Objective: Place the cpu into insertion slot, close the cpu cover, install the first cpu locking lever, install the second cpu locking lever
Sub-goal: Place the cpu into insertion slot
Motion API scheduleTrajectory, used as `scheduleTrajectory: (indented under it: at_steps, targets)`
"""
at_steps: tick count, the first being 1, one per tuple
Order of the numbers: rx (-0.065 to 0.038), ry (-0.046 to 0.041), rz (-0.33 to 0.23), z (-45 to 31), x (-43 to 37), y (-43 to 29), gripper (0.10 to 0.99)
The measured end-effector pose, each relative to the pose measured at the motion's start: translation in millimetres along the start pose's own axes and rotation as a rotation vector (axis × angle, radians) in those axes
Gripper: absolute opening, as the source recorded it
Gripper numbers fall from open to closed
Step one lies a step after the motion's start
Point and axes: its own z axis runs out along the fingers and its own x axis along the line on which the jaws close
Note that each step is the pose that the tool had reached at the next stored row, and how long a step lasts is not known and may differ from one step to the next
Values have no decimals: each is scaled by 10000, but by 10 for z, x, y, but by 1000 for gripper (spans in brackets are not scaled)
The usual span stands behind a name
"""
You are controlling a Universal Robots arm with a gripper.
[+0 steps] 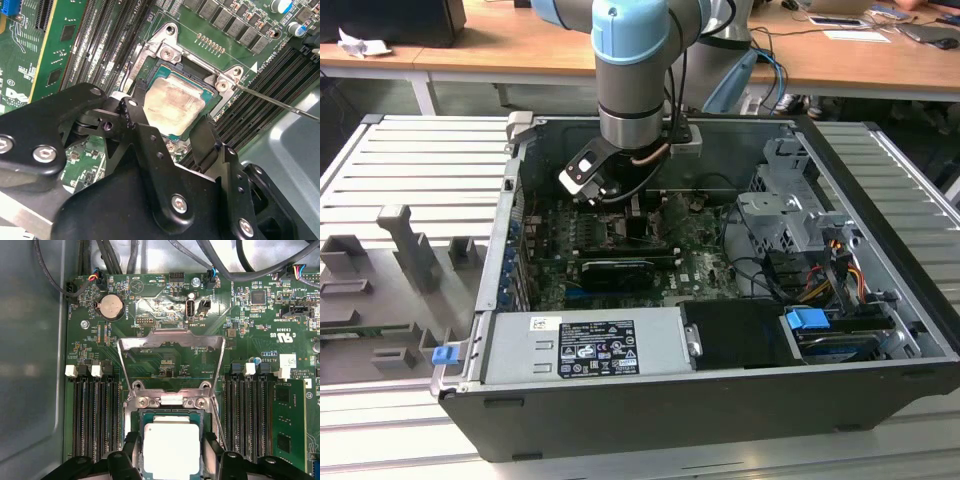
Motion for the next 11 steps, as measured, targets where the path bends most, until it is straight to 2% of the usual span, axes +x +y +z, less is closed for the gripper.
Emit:
scheduleTrajectory:
  at_steps: [4, 9, 10, 11]
  targets:
    - [0, 0, 0, -11, 0, 1, 620]
    - [4, 0, 0, -136, 7, 10, 620]
    - [9, 0, -1, -142, 7, 12, 604]
    - [17, 0, -1, -145, 6, 14, 537]
